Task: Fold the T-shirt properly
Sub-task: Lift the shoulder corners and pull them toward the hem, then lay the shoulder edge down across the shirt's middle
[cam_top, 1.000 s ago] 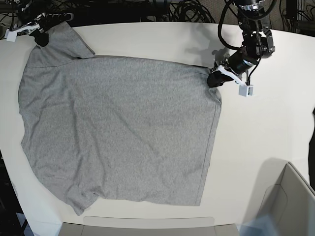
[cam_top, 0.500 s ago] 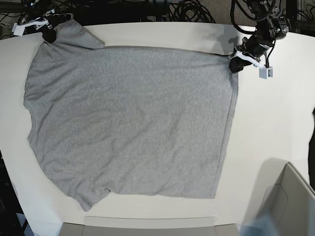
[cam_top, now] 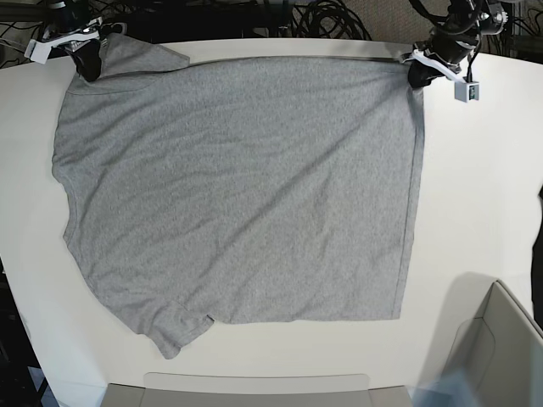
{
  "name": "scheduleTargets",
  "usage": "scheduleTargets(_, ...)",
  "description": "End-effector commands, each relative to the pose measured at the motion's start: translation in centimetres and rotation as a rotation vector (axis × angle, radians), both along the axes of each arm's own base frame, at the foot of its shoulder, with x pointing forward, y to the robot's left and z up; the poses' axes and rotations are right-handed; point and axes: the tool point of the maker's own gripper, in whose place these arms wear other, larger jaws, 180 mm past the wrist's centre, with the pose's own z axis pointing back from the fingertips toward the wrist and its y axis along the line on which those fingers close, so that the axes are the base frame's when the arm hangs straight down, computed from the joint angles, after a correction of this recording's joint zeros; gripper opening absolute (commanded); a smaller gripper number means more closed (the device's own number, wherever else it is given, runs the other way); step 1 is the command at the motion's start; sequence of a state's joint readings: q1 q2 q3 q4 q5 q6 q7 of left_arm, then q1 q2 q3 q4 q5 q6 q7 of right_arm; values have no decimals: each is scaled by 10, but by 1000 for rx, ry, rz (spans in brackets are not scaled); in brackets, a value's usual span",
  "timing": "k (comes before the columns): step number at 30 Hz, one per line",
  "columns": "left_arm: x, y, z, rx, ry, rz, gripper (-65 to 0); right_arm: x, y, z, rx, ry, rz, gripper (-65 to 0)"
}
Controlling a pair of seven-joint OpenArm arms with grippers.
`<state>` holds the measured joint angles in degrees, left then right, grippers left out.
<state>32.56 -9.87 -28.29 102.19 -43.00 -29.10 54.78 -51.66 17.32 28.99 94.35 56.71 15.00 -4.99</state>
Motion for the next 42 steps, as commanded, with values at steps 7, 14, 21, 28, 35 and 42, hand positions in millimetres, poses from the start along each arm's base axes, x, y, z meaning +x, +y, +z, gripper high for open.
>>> scheduleTargets(7,14,4,17,23,-62,-1,-650,28,5,26,-19,-84,57,-650)
scheduleTargets(14,37,11,38,43,-96,97,-650,49,9,37,-27,-132,83,-650)
scheduleTargets(21,59,9,44,11,-63,97,-650,78,2,46,-60,-122,141,-650)
scheduleTargets(28,83,10,54,-29,-65,161,-650,112,-24,63,-189,-105,161,-650)
scheduleTargets(35,108,11,67,-62,-95,211,-650,148,-33,74,-322,-86,198,-650)
scheduleTargets(42,134,10,72,-116,-79,213,-650,176,-33,82,-410,-66,226,-650)
